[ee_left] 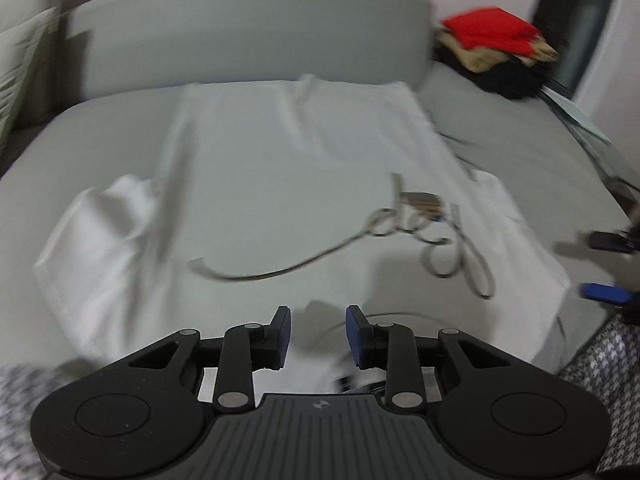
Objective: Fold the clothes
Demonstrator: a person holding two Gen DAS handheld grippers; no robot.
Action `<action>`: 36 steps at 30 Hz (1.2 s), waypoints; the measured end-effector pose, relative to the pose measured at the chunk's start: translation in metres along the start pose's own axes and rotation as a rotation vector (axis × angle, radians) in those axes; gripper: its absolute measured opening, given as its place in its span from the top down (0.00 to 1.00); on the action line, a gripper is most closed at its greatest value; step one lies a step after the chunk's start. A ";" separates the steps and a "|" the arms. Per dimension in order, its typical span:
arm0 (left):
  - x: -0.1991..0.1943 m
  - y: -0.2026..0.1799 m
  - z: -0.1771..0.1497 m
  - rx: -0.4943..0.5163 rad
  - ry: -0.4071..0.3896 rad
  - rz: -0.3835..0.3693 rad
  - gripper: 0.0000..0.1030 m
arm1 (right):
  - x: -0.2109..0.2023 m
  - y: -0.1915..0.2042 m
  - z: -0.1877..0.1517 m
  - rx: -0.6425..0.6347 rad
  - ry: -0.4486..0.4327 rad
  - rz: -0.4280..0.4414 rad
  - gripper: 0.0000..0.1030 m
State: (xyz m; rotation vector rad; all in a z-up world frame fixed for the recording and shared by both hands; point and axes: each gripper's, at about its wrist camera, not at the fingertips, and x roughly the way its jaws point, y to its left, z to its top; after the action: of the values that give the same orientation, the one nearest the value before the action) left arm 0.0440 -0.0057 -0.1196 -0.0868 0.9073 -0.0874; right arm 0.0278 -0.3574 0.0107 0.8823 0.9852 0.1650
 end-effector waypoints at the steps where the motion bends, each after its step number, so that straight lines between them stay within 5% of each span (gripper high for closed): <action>1: 0.007 -0.007 0.000 0.021 0.001 -0.016 0.72 | 0.006 -0.006 0.002 0.031 0.023 0.016 0.33; 4: 0.028 -0.024 -0.001 0.080 0.023 -0.043 0.73 | 0.026 -0.020 0.005 0.106 0.080 0.045 0.34; 8: 0.039 -0.024 -0.005 0.068 0.045 -0.034 0.73 | 0.060 -0.042 0.001 0.264 0.134 0.187 0.37; 13: 0.038 -0.019 -0.005 0.049 0.055 -0.038 0.71 | 0.078 -0.071 0.003 0.514 -0.045 0.409 0.37; 14: 0.038 -0.019 -0.005 0.049 0.055 -0.036 0.70 | 0.077 -0.071 0.003 0.537 -0.092 0.418 0.45; 15: 0.036 -0.018 -0.005 0.048 0.055 -0.035 0.70 | 0.074 -0.069 0.002 0.537 -0.140 0.415 0.52; 17: 0.036 -0.018 -0.005 0.051 0.054 -0.033 0.70 | 0.065 -0.056 0.002 0.441 -0.218 0.384 0.91; 20: 0.035 -0.019 -0.006 0.058 0.050 -0.030 0.70 | 0.040 -0.034 0.007 0.244 -0.290 0.287 0.98; 24: 0.035 -0.017 -0.006 0.053 0.047 -0.036 0.70 | 0.022 -0.015 0.014 0.142 -0.201 0.186 0.95; 25: 0.035 -0.016 -0.006 0.048 0.047 -0.039 0.70 | 0.017 -0.012 0.014 0.139 -0.169 0.132 0.87; 26: 0.035 -0.015 -0.006 0.041 0.047 -0.043 0.70 | 0.014 -0.011 0.013 0.137 -0.144 0.088 0.59; 28: 0.035 -0.014 -0.006 0.036 0.048 -0.048 0.70 | 0.017 -0.016 0.010 0.136 -0.119 0.035 0.40; 31: 0.034 -0.013 -0.005 0.030 0.048 -0.054 0.71 | 0.023 -0.024 0.004 0.142 -0.082 -0.035 0.39; 34: 0.026 -0.007 -0.005 0.011 0.040 -0.072 0.75 | 0.040 -0.035 -0.004 0.201 -0.079 -0.013 0.44; 36: 0.017 0.000 -0.006 -0.012 0.023 -0.076 0.76 | 0.043 -0.043 -0.008 0.245 -0.109 0.033 0.70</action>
State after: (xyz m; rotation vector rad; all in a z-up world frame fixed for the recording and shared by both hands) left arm 0.0497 -0.0077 -0.1360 -0.1314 0.9277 -0.1540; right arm 0.0350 -0.3599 -0.0499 1.1205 0.9010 0.0235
